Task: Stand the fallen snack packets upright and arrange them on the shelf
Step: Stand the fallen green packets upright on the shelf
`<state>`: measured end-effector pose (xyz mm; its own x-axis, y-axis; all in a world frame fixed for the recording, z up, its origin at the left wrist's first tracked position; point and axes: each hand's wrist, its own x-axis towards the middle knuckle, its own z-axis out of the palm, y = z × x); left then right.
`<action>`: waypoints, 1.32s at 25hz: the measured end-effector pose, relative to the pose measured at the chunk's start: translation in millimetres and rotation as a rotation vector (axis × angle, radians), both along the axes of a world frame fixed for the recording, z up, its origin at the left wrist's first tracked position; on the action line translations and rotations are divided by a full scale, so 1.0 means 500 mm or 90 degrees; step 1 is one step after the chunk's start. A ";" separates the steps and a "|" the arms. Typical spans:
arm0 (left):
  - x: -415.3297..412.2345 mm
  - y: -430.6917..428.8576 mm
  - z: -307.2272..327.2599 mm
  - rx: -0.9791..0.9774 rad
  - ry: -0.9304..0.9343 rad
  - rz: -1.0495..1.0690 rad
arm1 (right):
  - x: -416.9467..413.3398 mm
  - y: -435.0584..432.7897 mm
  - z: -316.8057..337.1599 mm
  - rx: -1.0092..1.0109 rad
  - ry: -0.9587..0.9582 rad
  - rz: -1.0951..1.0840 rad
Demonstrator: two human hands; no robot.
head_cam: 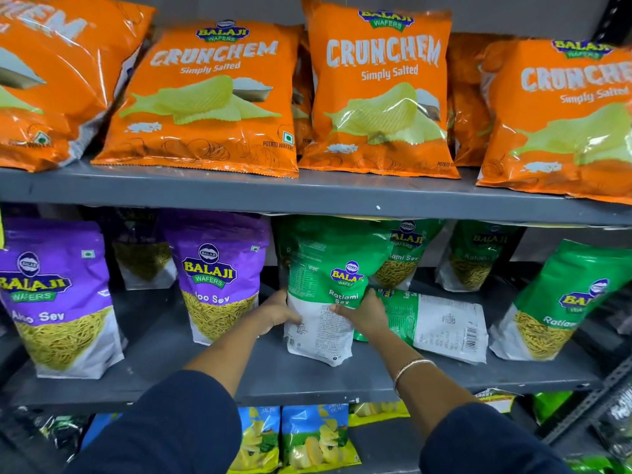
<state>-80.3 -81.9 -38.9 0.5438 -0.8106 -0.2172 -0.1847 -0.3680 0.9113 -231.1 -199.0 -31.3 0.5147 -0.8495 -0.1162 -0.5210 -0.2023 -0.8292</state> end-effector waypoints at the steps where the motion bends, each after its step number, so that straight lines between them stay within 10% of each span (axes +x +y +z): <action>1: 0.001 0.004 0.006 0.024 -0.017 -0.009 | -0.006 0.000 0.002 0.030 0.043 -0.012; 15: -0.017 0.035 -0.001 0.066 0.085 -0.100 | -0.093 -0.015 0.033 0.368 0.013 0.346; 26: -0.025 0.018 0.003 0.063 0.049 -0.119 | -0.059 0.007 0.025 0.303 0.110 0.385; 33: -0.012 0.018 0.042 0.294 0.055 -0.229 | -0.058 -0.003 0.017 0.190 0.129 0.325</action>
